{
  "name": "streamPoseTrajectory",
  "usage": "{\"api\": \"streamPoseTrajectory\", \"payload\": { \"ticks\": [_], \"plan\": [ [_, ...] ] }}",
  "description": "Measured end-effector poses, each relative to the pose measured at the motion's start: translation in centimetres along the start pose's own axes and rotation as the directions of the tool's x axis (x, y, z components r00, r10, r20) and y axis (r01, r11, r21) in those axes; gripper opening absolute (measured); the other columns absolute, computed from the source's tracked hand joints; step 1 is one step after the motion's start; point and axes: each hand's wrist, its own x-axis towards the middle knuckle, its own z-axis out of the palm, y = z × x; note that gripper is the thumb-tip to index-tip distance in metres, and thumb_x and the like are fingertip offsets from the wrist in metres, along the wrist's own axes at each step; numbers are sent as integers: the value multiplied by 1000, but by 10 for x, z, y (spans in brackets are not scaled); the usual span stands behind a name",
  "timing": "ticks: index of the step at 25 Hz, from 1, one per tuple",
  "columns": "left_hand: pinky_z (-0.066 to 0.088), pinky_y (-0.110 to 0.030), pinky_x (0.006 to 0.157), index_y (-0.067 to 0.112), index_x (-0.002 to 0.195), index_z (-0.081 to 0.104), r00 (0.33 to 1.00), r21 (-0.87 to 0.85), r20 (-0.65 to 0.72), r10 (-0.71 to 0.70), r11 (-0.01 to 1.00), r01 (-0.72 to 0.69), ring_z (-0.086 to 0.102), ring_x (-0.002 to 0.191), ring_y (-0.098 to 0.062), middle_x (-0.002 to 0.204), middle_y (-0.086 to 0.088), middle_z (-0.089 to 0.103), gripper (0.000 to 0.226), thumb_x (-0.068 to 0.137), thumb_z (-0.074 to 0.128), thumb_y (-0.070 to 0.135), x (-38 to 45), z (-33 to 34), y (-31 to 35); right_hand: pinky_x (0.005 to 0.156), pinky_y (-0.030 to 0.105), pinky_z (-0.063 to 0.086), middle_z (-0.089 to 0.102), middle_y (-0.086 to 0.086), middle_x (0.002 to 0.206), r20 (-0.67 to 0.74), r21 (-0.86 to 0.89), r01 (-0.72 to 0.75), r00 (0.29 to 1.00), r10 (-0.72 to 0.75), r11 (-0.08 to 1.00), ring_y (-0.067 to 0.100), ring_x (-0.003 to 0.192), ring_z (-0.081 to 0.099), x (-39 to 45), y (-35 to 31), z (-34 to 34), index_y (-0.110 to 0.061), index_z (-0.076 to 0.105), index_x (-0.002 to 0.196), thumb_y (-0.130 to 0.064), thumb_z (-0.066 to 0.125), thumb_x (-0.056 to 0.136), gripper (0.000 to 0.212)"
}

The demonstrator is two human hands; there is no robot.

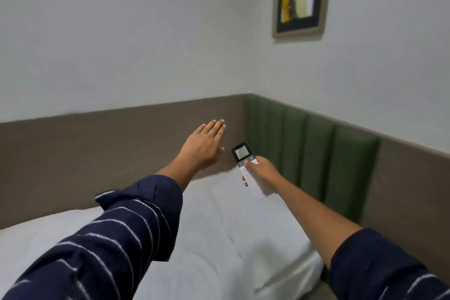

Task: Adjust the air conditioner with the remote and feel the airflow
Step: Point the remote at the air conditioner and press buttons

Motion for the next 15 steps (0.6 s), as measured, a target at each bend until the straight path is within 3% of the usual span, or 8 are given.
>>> {"api": "streamPoseTrajectory", "payload": {
  "ticks": [3, 6, 10, 15],
  "plan": [
    [9, -35, 123, 9, 156, 6, 977, 169, -14, -211, 963, 211, 7, 152, -21, 165, -6, 4, 67, 101, 30, 39, -54, -58, -125, 57, 31, 55, 67, 21, 81, 223, 148, 79, 968, -111, 986, 31, 59, 65, 13, -90, 109, -8, 54, 102, -20, 50, 94, 15],
    [11, -36, 123, 7, 156, 3, 927, 247, -32, -374, 896, 370, 7, 152, -23, 165, -8, 4, 67, 101, 28, 39, -108, -99, -215, 56, 30, 56, 68, 20, 76, 356, 284, 69, 918, -172, 956, 30, 55, 67, 8, -153, 203, -8, 54, 98, -21, 49, 94, 15],
    [10, -37, 123, 8, 156, 2, 848, 357, -68, -526, 781, 512, 5, 152, -22, 165, -7, 3, 66, 102, 25, 39, -196, -159, -316, 60, 30, 56, 69, 20, 78, 528, 274, 45, 828, -190, 961, 31, 61, 68, -8, -236, 319, -7, 55, 100, -21, 46, 91, 19],
    [10, -37, 123, 6, 155, 1, 756, 409, -119, -644, 662, 628, 3, 152, -23, 165, -8, 0, 65, 103, 23, 38, -282, -236, -406, 59, 29, 56, 70, 19, 76, 606, 309, 31, 764, -222, 951, 30, 60, 69, -39, -322, 422, -4, 57, 99, -23, 42, 89, 25]
  ]
}}
